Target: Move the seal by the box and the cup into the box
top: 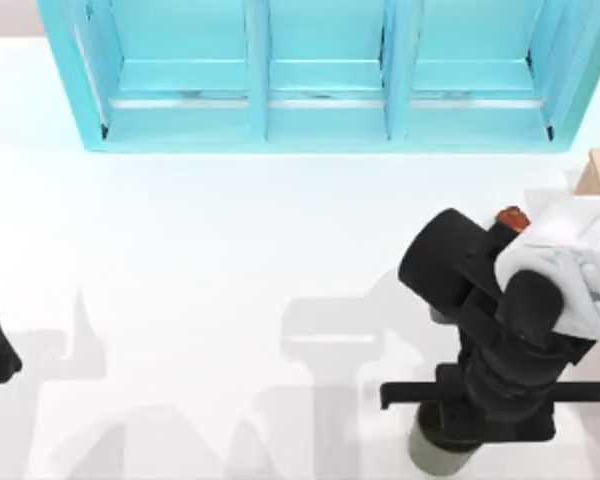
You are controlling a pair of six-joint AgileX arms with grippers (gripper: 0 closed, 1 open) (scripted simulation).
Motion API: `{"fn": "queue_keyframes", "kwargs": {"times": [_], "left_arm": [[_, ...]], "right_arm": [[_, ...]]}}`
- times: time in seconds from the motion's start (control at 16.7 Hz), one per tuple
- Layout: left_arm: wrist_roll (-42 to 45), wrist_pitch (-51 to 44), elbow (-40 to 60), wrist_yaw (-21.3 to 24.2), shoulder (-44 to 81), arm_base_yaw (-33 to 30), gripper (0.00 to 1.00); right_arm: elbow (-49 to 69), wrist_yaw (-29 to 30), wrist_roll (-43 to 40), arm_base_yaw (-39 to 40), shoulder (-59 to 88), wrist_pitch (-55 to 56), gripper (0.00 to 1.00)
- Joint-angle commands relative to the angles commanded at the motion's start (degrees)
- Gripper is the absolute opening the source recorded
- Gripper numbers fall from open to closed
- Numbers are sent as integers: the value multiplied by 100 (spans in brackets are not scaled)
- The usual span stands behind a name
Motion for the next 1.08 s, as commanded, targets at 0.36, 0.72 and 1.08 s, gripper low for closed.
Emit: {"fn": "queue_keyframes", "kwargs": {"times": [0.36, 0.72, 1.08], "left_arm": [[0, 0, 0, 0, 0, 0, 100], [0, 0, 0, 0, 0, 0, 100], [0, 0, 0, 0, 0, 0, 100]], "right_arm": [[326, -5, -1221, -1215, -1305, -1737, 0], [433, -1, -1717, -1720, -1824, -2296, 0], [609, 62, -2070, -2053, -1633, -2309, 0]]}}
